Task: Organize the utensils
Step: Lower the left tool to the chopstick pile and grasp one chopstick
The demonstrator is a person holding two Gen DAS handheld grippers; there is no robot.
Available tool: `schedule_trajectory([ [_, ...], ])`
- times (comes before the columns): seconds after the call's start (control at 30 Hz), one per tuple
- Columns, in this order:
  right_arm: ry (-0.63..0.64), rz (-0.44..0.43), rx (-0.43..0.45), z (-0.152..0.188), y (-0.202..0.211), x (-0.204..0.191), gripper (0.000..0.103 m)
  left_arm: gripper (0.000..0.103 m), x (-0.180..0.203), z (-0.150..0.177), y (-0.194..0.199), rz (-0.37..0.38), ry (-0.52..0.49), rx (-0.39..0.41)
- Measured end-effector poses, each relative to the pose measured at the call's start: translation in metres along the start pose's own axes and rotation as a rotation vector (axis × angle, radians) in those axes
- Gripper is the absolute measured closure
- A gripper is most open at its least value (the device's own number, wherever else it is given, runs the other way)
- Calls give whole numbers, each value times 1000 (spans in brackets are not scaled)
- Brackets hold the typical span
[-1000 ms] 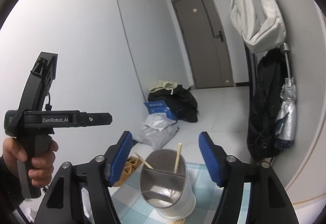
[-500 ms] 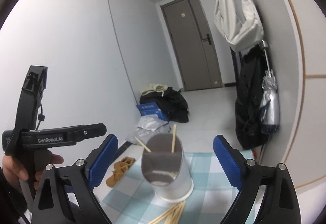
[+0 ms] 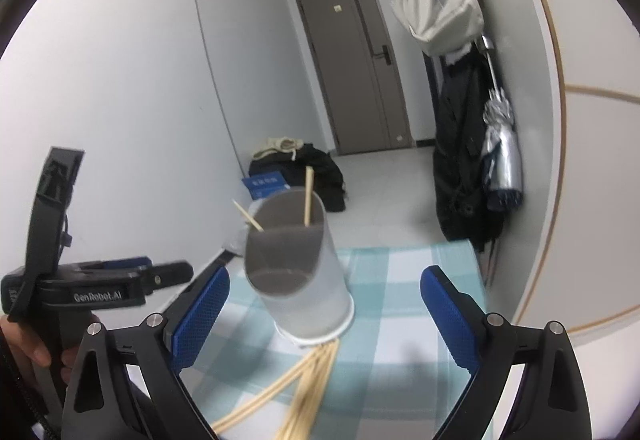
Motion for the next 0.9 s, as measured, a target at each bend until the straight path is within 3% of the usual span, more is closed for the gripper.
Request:
schedule_trajectory([
  [0.2,-55,25,-30,23,-2,20,6,15,23,31,-34,-23,-154,-121],
  [0.47,-140,44,-29,36,3,45,6,17,43,56,-65,-86,-311,-211],
  [0.67,-158,35,-36,38,1,53,6,37,46,64,-71,-77,-305,-276],
  [0.9,-184,22,-28,37,0,58,6,38,57,71,-69,-73,-356,-304],
])
Point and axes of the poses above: each gripper's, at about its wrist camera, not at the fingertips, and y roughly against the way its jaws point, x to its right, z to its underside, the point moved 5 cm from there along -y, roughly the way its jaws point, and after that the axes turned 15 degrees about -z, right-handed, at the moved point
